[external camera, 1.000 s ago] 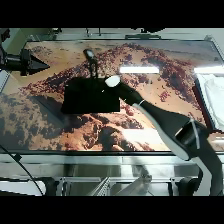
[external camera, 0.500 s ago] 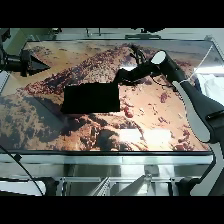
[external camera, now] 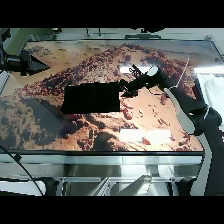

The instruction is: Fold the shirts.

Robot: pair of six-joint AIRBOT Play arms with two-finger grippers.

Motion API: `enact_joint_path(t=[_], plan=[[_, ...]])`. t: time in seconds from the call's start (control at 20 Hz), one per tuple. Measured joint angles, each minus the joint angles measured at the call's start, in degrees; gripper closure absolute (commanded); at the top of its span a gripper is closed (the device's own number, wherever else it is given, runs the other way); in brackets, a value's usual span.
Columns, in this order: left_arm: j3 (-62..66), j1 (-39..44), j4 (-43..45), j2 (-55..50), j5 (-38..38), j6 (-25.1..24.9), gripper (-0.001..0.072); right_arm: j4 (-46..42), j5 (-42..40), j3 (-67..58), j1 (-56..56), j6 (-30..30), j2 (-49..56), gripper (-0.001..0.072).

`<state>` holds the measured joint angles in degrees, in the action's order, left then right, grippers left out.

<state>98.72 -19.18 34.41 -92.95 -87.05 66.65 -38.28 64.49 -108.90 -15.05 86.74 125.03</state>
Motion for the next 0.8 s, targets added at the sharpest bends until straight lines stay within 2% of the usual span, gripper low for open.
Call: enact_joint_path(t=[0.1, 0.15, 0.2, 0.25, 0.3, 0.55, 0.8], plan=[[0.00, 0.00, 0.00, 0.00, 0.00, -0.35, 0.0691, 3.58, -0.31, 0.02, -0.96, -1.53, 1.11, 0.0151], [-0.02, 0.00, 0.00, 0.00, -0.02, -0.57, 0.0690, 4.59, -0.63, 0.00, -1.57, -2.38, 1.49, 0.0323], [0.00, 0.00, 0.00, 0.00, -0.02, -0.59, 0.0690, 4.72, -1.44, 0.02, -2.14, -2.84, 1.81, 0.0555], [-0.02, 0.00, 0.00, 0.00, -0.02, -0.74, 0.0691, 5.14, -2.01, 0.13, -2.58, -3.48, 2.19, 0.0658], [-0.02, 0.00, 0.00, 0.00, 0.00, -0.74, 0.0691, 6.64, -2.25, 0.13, -2.91, -4.52, 2.25, 0.0695], [-0.02, 0.00, 0.00, 0.00, -0.90, -0.74, 0.0691, 14.21, -2.36, 0.00, -3.13, -10.84, -1.86, 0.0697], [-0.02, 0.00, 0.02, 0.00, -2.60, -0.76, 0.0691, 12.72, -0.07, -0.04, 1.75, -10.25, -17.70, 0.0698]])
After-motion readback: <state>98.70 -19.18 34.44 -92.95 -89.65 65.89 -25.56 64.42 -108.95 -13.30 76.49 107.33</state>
